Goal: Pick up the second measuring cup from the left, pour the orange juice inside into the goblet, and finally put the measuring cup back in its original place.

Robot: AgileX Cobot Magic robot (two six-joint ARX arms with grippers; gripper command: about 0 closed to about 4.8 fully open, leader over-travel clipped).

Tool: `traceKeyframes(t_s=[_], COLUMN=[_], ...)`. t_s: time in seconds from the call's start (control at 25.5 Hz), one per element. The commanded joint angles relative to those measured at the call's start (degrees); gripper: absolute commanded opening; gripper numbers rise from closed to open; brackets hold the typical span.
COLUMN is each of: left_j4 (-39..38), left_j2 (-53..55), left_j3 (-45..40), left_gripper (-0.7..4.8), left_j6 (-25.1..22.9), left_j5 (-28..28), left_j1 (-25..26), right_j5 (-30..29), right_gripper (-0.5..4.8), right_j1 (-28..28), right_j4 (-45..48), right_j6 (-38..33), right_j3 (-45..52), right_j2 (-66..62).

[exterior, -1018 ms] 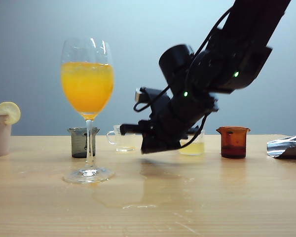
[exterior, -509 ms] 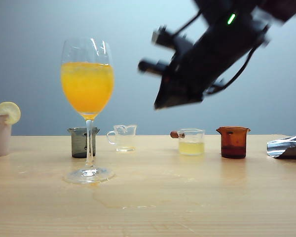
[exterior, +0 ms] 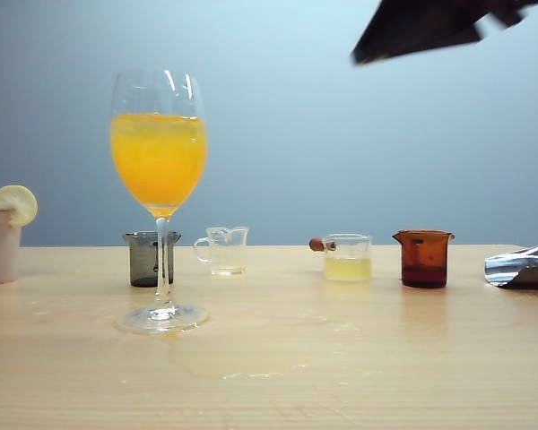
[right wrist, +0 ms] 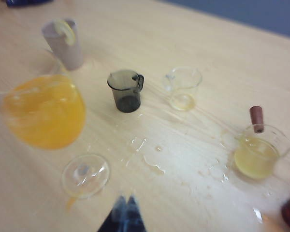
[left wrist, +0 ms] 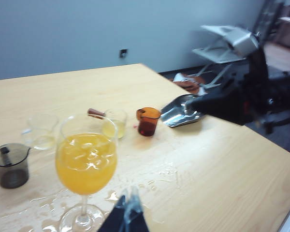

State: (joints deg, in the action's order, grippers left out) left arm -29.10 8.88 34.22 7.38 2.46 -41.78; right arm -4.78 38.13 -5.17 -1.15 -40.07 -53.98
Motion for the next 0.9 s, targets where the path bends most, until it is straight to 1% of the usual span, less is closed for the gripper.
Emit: traceKeyframes(t_s=[0.04, 0.12, 0.23, 0.35, 0.39, 0.59, 0.7, 0.82, 0.9], left_j4=[3.43, 5.57, 7.37, 10.78, 14.58, 23.15, 24.61, 25.00, 24.98], left_j2=[-4.20, -7.74, -8.61, -8.59, -8.61, -8.59, -8.61, -8.74, -8.74], left_j3=[-4.02, -8.55, -12.20, -17.42, -20.59, -26.53, -28.65, -30.56, -31.58], left_gripper=[-0.05, -0.05, -0.05, -0.05, -0.05, -0.05, -0.05, -0.05, -0.05], left_j6=[0.17, 0.20, 0.26, 3.28, 4.48, 5.11, 5.09, 5.14, 5.25], left_j5=[0.57, -0.28, -0.68, -1.14, -0.92, -0.92, -0.98, 0.31, 0.35], left_j1=[-0.11, -0.11, -0.11, -0.13, -0.13, -0.13, -0.11, -0.39, -0.39], right_j5=[0.04, 1.01, 2.51, 2.49, 2.56, 2.51, 2.21, 2.43, 2.49], right_gripper=[-0.01, -0.01, -0.01, -0.01, -0.01, -0.01, -0.01, -0.01, -0.01], right_j1=[-0.17, -0.17, -0.17, -0.17, -0.20, -0.17, -0.09, 0.11, 0.04], right_j4=[-5.35, -11.19, -12.37, -13.27, -14.71, -18.43, -18.32, -16.02, -16.02], right_j6=[0.15, -0.31, -0.31, -0.35, -0.35, -0.37, -1.14, -4.04, -4.04], right_j3=[3.02, 6.21, 9.46, 14.53, 17.25, 23.39, 25.00, 25.31, 25.73], right_j2=[8.68, 17.86, 25.27, 34.86, 40.30, 52.83, 53.53, 52.09, 52.09])
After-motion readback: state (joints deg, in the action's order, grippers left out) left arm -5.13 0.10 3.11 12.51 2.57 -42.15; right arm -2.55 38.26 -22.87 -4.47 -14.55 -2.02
